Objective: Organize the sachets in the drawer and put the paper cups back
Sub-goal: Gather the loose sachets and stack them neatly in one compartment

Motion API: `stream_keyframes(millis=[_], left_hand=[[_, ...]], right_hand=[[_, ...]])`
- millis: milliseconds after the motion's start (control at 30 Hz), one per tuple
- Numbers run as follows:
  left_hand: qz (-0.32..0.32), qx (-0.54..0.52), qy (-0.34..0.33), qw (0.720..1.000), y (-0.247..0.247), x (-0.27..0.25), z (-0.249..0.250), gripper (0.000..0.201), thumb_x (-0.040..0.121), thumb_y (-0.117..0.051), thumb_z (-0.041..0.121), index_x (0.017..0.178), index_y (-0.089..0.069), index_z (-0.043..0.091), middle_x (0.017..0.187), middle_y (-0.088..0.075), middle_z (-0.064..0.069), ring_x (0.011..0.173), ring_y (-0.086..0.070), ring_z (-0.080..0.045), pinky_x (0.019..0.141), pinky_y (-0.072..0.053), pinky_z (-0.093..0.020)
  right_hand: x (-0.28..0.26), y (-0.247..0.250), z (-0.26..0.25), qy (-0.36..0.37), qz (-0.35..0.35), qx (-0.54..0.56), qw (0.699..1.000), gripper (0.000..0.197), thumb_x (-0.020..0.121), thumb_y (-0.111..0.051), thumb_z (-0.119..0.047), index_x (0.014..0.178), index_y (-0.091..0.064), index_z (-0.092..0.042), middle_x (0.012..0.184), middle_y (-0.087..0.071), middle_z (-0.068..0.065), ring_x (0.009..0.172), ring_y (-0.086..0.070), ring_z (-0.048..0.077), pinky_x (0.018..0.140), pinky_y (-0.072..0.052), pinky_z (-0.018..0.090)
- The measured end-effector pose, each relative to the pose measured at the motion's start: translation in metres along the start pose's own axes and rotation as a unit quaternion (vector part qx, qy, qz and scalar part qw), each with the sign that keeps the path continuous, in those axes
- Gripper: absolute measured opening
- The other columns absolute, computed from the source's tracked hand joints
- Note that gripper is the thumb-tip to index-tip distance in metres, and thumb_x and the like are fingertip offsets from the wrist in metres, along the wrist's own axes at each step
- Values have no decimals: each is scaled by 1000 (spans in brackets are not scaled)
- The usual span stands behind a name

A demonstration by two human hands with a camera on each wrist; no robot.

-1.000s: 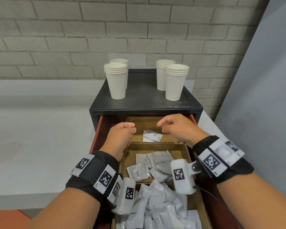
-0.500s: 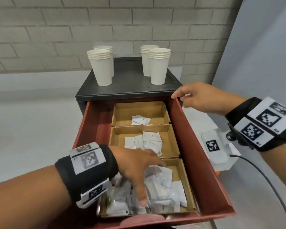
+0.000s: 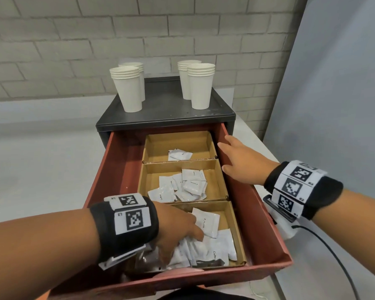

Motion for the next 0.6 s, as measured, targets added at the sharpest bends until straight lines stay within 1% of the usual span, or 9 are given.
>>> stream_keyframes(millis=[33, 100, 167, 267, 367, 433, 500, 533, 600], left_hand=[[-3, -15, 1, 1000, -2, 1, 0, 88, 71, -81, 24, 143, -31, 28, 131, -41, -4, 116, -50, -29, 93, -47, -43], [6, -36, 6, 999, -1, 3, -1, 83, 74, -79, 25, 143, -33, 25, 134, -46, -4, 119, -48, -27, 93, -41, -31], [32, -64, 6, 997, 2, 4, -3, 74, 78, -75, 24, 142, -37, 24, 134, -50, -4, 119, -48, -24, 85, -34, -25], [79, -159, -2, 984, 12, 0, -9, 55, 81, -72, 20, 130, -48, 22, 123, -56, -3, 99, -51, -15, 76, -35, -23], [131, -282, -4, 951, 29, -10, -26, 46, 80, -73, 17, 121, -53, 23, 116, -58, 0, 90, -50, -9, 75, -40, -21], [169, -343, -14, 924, 45, -21, -37, 40, 78, -74, 15, 114, -56, 22, 105, -60, 3, 90, -55, -12, 77, -47, -24], [202, -395, -23, 896, 59, -34, -48, 41, 78, -75, 16, 114, -56, 16, 96, -61, 6, 87, -59, -13, 76, -51, -22], [218, -416, -28, 883, 65, -39, -54, 42, 77, -76, 17, 113, -56, 16, 96, -62, 6, 87, -61, -14, 78, -51, -22], [260, -456, -44, 850, 80, -52, -67, 43, 74, -78, 19, 112, -57, 16, 98, -66, 1, 91, -64, -16, 86, -51, -28]], right_hand=[[-1, 0, 0, 0, 4, 2, 1000, 60, 95, -48, -20, 148, -21, -14, 159, -4, 6, 138, -33, 27, 106, -34, 29], [-1, 1, -1, 1, 11, 7, 1000, 59, 95, -48, -20, 148, -22, -15, 159, -4, 6, 138, -33, 26, 106, -34, 28], [-1, 1, 0, -2, 10, 9, 1000, 58, 95, -48, -20, 148, -23, -16, 159, -3, 5, 138, -32, 26, 106, -34, 28], [-1, 2, 0, -1, -4, 9, 1000, 58, 95, -48, -21, 147, -24, -17, 159, -4, 6, 138, -32, 27, 106, -33, 29], [0, 6, -1, 3, -24, 8, 1000, 56, 95, -49, -21, 146, -27, -17, 157, -10, 8, 139, -29, 26, 108, -30, 29], [1, 11, -1, 1, -33, 1, 999, 56, 95, -50, -23, 146, -28, -17, 154, -19, 9, 137, -32, 26, 107, -30, 29], [4, 18, -2, 5, -38, -11, 999, 55, 94, -51, -25, 145, -31, -17, 150, -30, 8, 133, -36, 24, 106, -30, 29], [5, 22, -4, 9, -39, -17, 999, 54, 94, -51, -25, 144, -33, -17, 149, -33, 7, 133, -37, 22, 106, -30, 28], [8, 37, -10, 18, -30, -22, 999, 51, 94, -51, -25, 143, -37, -17, 147, -37, 4, 132, -38, 20, 103, -30, 25]])
Point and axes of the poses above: each hand's wrist, its own x-axis towards the middle knuckle, its own y-axis out of the back of the hand, z = x × y, the point moved 10 cm from there along x, towards the middle knuckle
